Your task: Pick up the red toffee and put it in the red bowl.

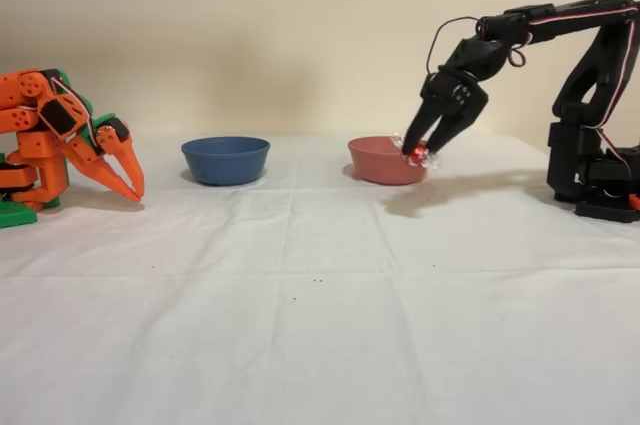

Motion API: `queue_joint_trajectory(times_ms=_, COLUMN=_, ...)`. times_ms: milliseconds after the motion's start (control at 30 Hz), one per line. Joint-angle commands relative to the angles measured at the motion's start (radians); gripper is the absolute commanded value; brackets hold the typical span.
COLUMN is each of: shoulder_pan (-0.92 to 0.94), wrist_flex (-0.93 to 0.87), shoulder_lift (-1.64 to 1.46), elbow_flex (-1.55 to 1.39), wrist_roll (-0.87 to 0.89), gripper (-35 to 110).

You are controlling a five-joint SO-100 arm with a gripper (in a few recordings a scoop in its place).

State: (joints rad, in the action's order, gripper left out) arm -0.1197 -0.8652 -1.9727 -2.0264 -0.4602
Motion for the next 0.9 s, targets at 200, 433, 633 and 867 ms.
queue_joint_trajectory(times_ms=200, shoulder_pan=0.202, wrist_flex=-0.035, shoulder_lift=-0.135, elbow_flex=0.124, wrist_roll=-0.089, gripper=7)
queue_joint_trajectory(times_ms=433, shoulder_pan=0.328, wrist_flex=-0.038, shoulder_lift=-0.179, elbow_flex=0.129, wrist_roll=-0.137, gripper=7)
queue_joint_trajectory(times_ms=633, shoulder_pan=0.456, wrist_flex=0.003, shoulder_lift=-0.179, elbow_flex=0.124, wrist_roll=-0.176, gripper=7)
queue_joint_trajectory(times_ms=867, shoulder_pan=0.609, wrist_flex=0.084, shoulder_lift=-0.123, elbow_flex=0.12, wrist_roll=-0.232, gripper=6)
